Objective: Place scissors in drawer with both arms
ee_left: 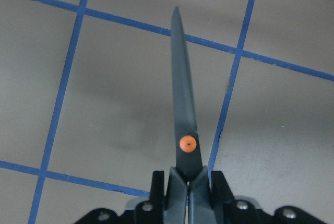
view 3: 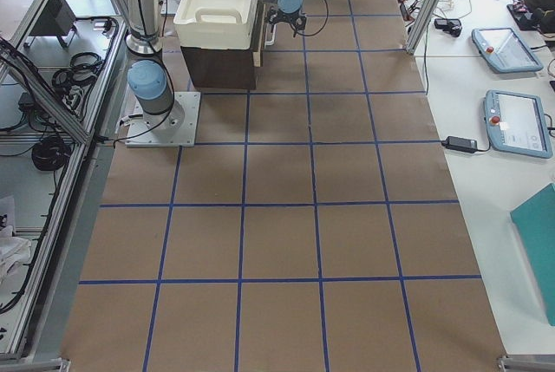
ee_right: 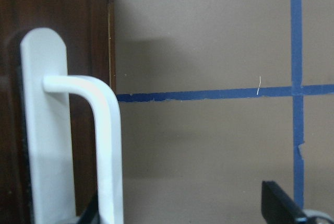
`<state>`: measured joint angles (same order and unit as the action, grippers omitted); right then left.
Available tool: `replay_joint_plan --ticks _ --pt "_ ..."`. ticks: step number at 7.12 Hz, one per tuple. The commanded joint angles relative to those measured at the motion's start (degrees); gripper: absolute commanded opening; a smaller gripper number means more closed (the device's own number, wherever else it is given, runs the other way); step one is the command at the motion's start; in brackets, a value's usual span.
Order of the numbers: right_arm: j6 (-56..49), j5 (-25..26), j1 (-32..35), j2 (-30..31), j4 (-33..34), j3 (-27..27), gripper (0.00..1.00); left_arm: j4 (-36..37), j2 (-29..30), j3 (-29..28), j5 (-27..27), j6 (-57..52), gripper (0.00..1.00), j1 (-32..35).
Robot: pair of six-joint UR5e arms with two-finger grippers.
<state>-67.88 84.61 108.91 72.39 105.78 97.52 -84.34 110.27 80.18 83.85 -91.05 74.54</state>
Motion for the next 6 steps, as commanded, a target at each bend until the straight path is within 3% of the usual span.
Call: replay_joint_plan --ticks 1,4,6 --pt "-0.50 -0.32 -1.49 -0.85 0.13 -1.28 1.00 -0.30 -0.49 0.24 0.00 -0.01 0.25 0.07" --pt "-1.12 -0.32 -1.59 -1.11 0.21 -2.16 1.00 -0.30 -1.11 0.50 -0.27 -0.01 0.25 0.16" --pt "-1.38 -0.14 -1.59 -4.69 0.04 -5.91 1.00 -0.48 -1.46 0.59 -0.27 -0.01 0.24 0.25"
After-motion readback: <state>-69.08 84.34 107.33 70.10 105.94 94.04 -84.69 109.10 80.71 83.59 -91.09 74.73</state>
